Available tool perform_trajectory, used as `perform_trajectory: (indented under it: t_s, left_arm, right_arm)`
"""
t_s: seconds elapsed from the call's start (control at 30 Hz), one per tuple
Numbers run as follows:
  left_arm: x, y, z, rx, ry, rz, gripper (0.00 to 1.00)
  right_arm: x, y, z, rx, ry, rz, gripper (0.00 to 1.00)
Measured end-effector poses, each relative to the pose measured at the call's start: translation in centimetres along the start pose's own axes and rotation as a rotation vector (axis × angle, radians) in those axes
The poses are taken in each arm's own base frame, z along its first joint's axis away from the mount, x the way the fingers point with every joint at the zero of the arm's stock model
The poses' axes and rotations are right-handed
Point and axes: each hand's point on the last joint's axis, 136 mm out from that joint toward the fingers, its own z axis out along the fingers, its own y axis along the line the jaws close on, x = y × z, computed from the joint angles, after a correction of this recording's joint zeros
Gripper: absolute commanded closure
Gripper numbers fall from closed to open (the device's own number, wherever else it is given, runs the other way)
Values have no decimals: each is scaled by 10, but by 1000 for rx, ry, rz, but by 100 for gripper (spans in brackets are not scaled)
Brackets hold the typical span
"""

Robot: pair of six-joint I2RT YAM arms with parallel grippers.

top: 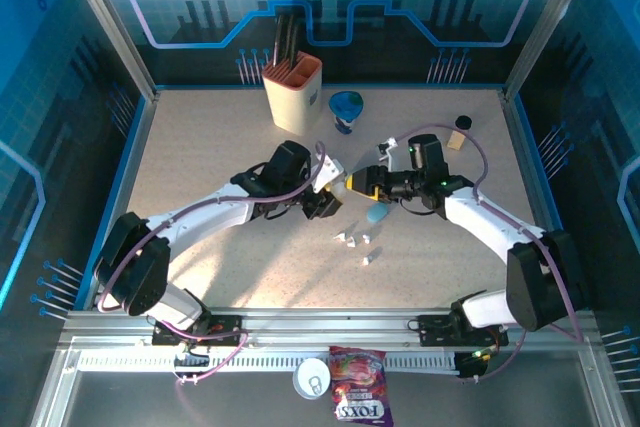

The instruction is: Insert wireless bluetooth earbuds into charging case

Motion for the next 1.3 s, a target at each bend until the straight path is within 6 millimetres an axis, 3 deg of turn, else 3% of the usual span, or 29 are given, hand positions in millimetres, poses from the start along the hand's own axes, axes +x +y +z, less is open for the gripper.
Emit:
perform_trajectory:
  t_s: [0.2, 0.43, 0.5, 0.53, 0.67, 0.8, 0.87, 1.1, 1.3]
  left_arm:
    - [-3, -6, 2, 11, -7, 21, 74]
    - [-4, -6, 3, 6, -16, 26, 73]
    - [-4, -4, 3, -2, -19, 27, 69]
    - [-3, -4, 3, -5, -18, 27, 65]
    - [-5, -3, 5, -18, -60, 38, 30]
    - [-8, -3, 3, -31, -141, 53, 17]
    - [-14, -4, -1, -38, -204, 52, 2]
    - [-32, -10, -24, -49, -451, 68, 1]
    - [-61, -13, -46, -51, -643, 76, 7]
  right_arm:
    - [3, 3, 14, -2, 43, 2, 42]
    - [1, 4, 18, 5, 55, -7, 72]
    - [1, 4, 18, 10, 53, -5, 77]
    - [1, 4, 18, 11, 54, -3, 77]
    - [0, 4, 18, 11, 53, 8, 79]
    - [-6, 6, 11, -4, 12, 34, 79]
    - [-12, 6, 1, -16, -35, 55, 78]
    - [-33, 9, -33, -88, -204, 153, 77]
    - [-46, 24, -56, -190, -307, 228, 77]
